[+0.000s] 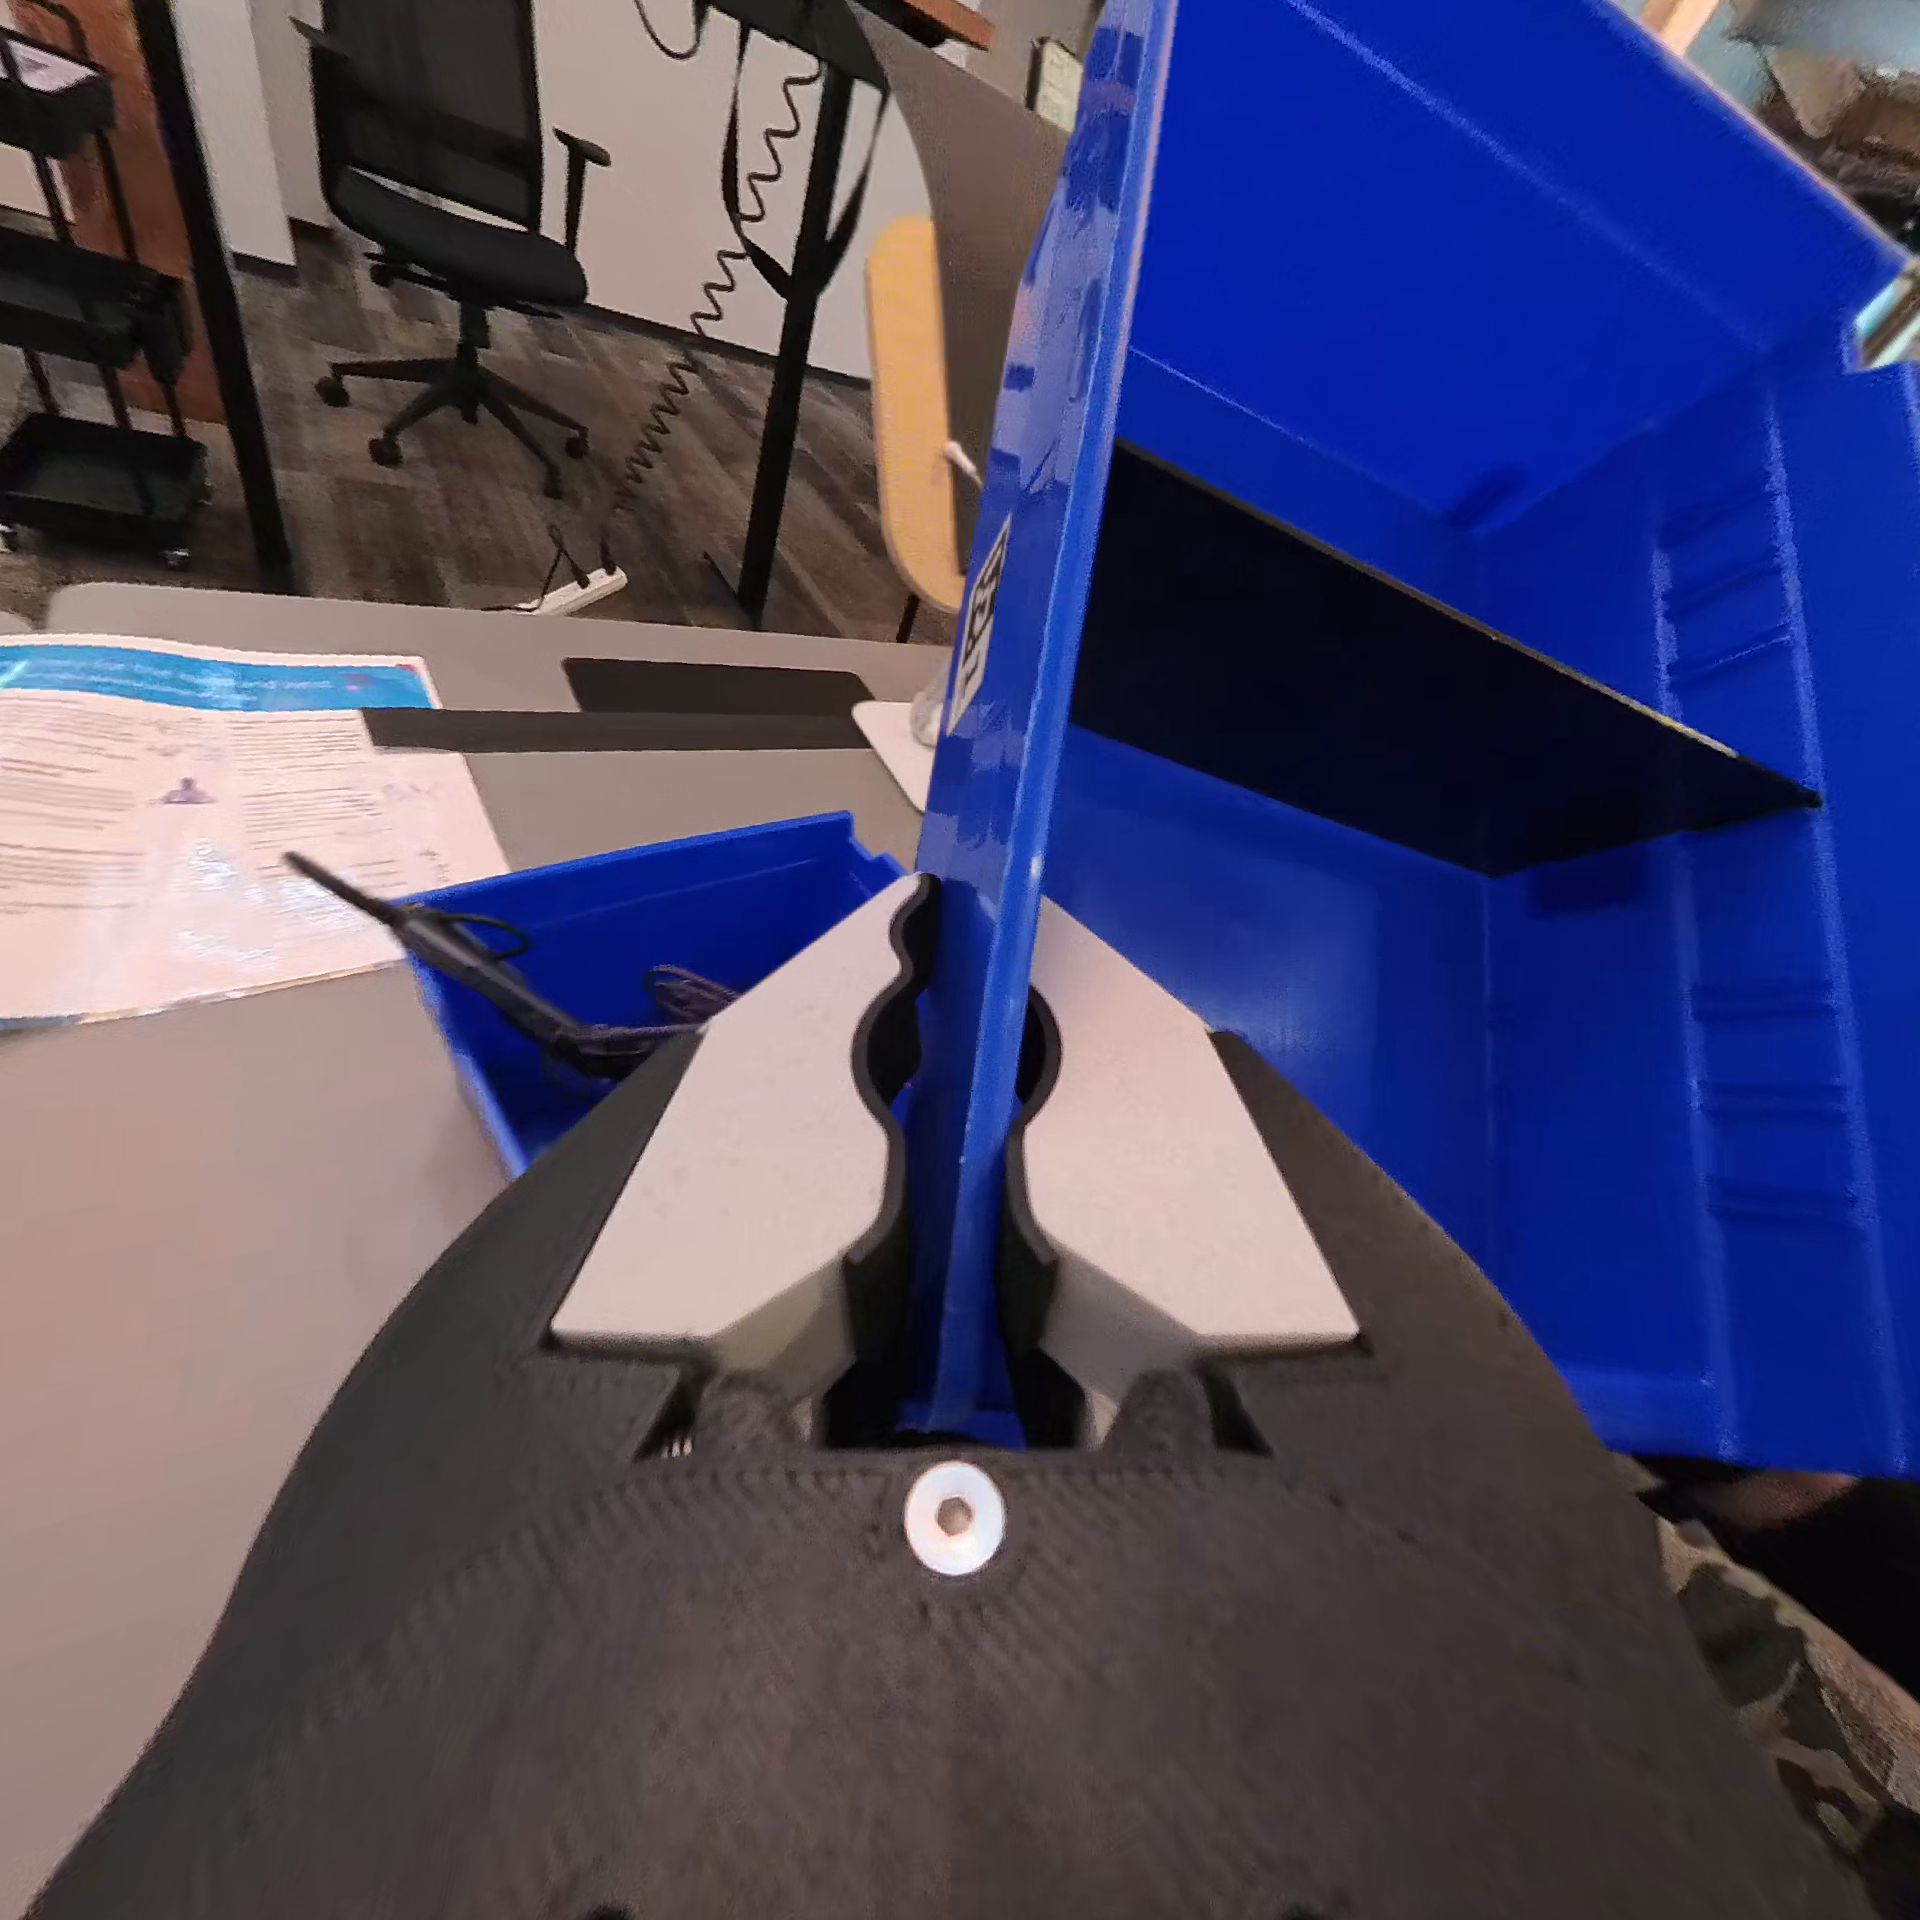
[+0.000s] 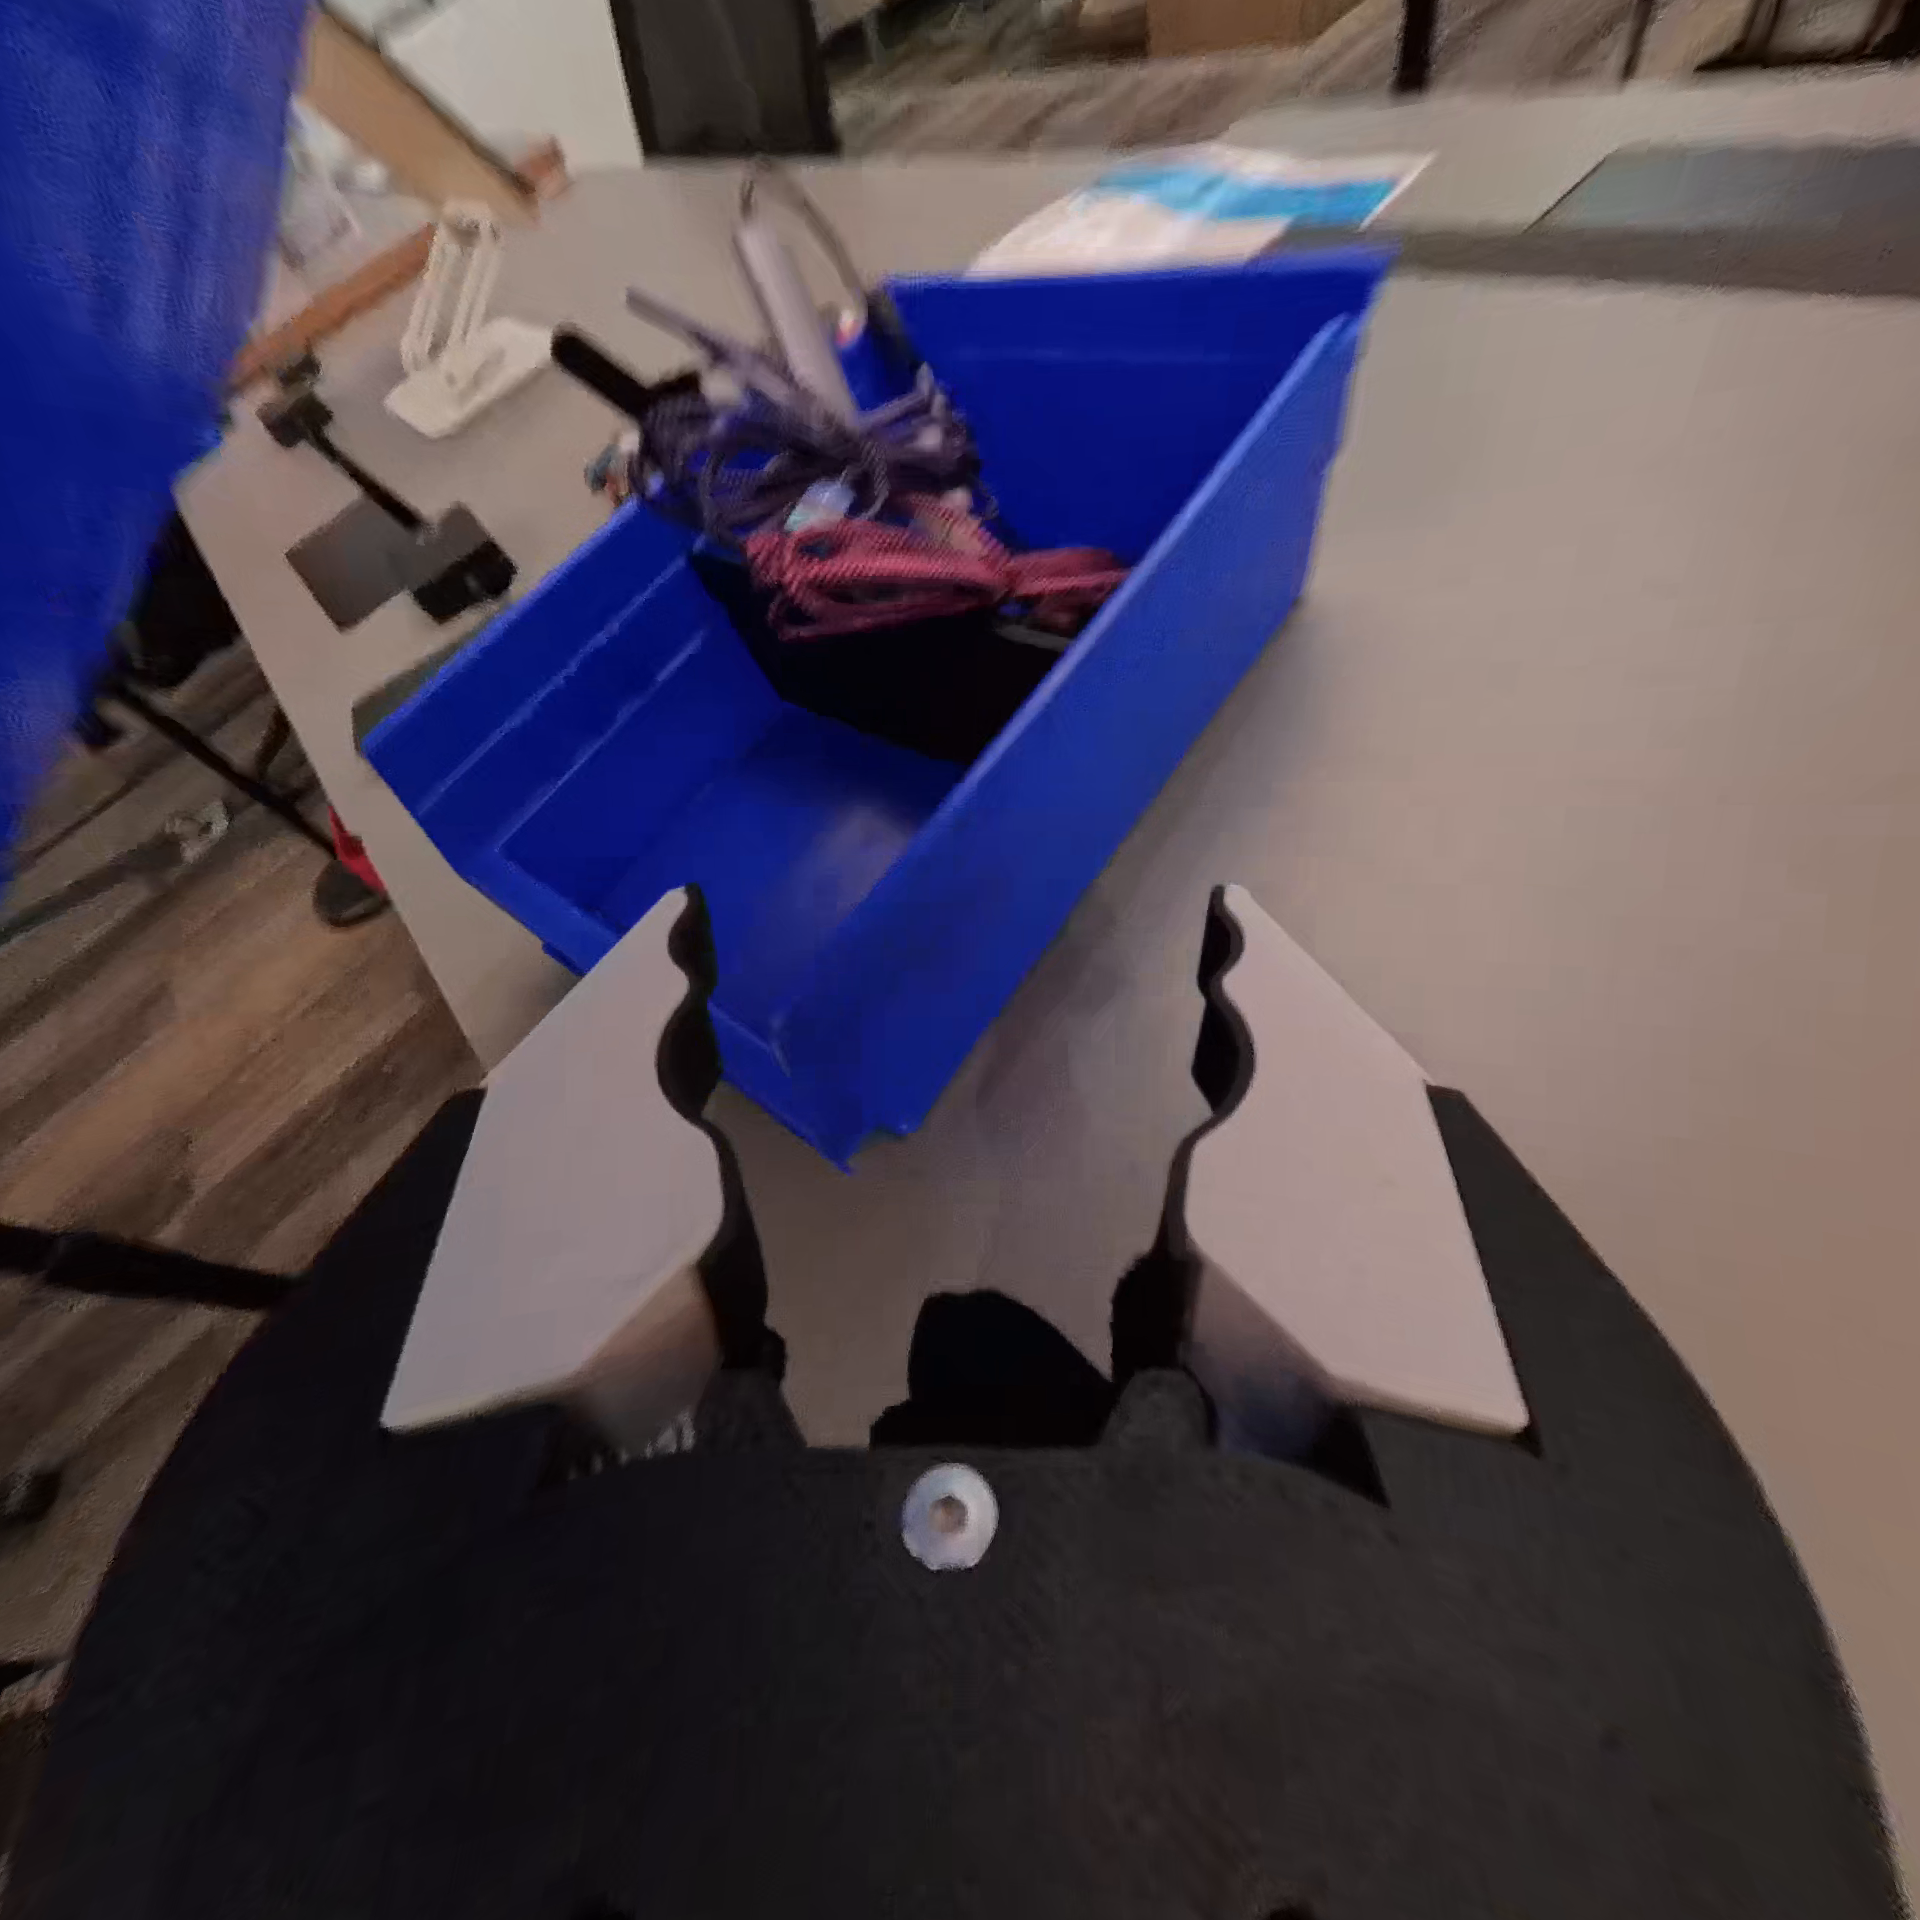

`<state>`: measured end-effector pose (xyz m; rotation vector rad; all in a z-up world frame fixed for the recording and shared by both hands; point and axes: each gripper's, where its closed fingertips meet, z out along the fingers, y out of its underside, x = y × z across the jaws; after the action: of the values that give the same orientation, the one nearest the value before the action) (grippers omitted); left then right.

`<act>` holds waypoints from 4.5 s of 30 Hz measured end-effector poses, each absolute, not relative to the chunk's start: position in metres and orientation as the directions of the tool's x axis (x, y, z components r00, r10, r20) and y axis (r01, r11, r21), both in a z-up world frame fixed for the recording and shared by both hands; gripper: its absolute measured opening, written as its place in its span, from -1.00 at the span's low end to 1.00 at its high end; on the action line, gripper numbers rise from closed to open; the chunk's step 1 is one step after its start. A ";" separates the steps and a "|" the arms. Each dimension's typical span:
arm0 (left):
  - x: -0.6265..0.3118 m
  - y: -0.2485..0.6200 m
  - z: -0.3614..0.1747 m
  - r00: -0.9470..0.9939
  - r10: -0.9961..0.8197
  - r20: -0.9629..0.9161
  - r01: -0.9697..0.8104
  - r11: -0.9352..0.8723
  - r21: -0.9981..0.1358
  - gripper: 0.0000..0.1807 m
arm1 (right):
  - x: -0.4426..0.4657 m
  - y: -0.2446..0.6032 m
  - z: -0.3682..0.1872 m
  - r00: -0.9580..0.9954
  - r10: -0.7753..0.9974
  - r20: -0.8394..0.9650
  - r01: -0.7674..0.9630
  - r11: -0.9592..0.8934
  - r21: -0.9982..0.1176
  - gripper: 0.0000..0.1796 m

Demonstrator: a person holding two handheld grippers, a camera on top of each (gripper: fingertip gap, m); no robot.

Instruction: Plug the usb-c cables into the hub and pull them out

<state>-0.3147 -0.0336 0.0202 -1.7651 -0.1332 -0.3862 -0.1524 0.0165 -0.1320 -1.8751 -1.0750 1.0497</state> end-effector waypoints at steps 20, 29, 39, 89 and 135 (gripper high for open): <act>0.009 0.140 -0.088 0.832 -0.320 0.453 0.234 -0.539 -0.809 -0.94 | 0.165 0.092 0.013 0.607 0.717 -0.343 -0.431 -0.066 -0.900 0.41; 0.076 0.176 -0.149 0.807 -0.314 0.501 0.218 -0.630 -0.746 -0.94 | 0.222 0.138 -0.025 0.578 0.677 -0.456 -0.456 -0.196 -0.868 0.41; 0.119 0.178 -0.177 0.840 -0.333 0.428 0.118 -0.659 -0.743 -0.64 | 0.260 0.199 -0.069 0.670 0.600 -0.437 -0.369 -0.242 -0.897 0.44; -0.387 -0.077 -0.188 0.942 0.281 0.185 0.328 -0.650 -0.685 -0.94 | -0.032 -0.065 -0.024 0.152 0.971 -0.183 0.096 -0.199 -0.975 -0.09; -0.170 -0.036 -0.077 0.942 -0.329 -0.068 -0.201 -0.390 -0.898 -0.29 | -0.037 -0.043 -0.143 0.215 0.976 0.042 0.402 -0.049 -0.914 0.09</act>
<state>-0.1698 -0.0364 -0.0767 -1.9865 0.3805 -0.1445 -0.0367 -0.0427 -0.1428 -1.6061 -1.3273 0.8165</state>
